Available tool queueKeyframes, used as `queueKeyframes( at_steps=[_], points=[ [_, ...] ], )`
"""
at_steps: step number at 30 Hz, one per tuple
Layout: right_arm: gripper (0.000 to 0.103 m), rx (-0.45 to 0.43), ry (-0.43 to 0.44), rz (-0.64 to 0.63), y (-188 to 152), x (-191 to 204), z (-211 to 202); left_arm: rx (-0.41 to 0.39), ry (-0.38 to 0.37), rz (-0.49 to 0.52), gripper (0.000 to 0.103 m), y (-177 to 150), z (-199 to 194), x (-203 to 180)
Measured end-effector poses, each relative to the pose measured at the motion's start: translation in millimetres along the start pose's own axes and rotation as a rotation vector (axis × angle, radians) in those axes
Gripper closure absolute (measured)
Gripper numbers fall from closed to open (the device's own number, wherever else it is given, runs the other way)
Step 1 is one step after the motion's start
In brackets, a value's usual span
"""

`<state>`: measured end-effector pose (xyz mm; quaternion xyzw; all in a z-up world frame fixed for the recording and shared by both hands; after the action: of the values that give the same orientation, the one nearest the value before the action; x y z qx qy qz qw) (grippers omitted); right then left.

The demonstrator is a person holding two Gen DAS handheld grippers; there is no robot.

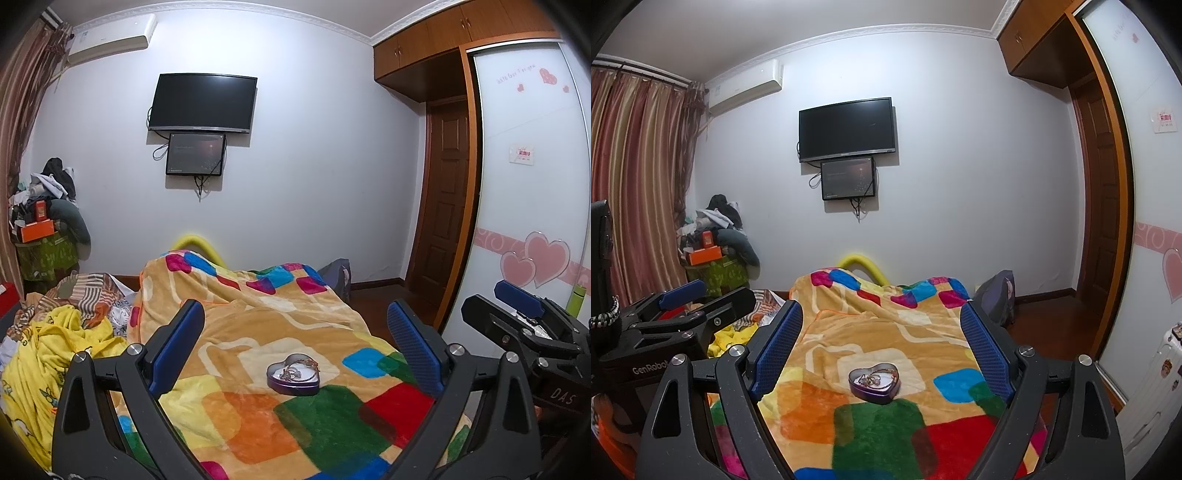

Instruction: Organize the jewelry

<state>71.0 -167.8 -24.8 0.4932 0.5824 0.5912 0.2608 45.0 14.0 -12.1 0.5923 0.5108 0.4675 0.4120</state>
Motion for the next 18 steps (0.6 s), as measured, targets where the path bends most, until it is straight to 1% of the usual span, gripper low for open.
queueKeyframes(
  at_steps=[18],
  points=[
    [0.018,-0.005,-0.003,0.002,0.3,-2.7,0.8,-0.004,-0.005,-0.006,0.003,0.8,-1.4,-3.4]
  ],
)
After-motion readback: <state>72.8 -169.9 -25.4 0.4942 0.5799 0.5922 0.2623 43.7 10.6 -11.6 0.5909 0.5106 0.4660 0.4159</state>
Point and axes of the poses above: each gripper's, at about its wrist camera, not at the fingertips, and z roughly the way its jaws point, x to its left, y to its top, the point moved 1 cm from there along z, roughly the way its jaws point, and after that the axes turned 14 degrees about z, right-handed, at the moved point
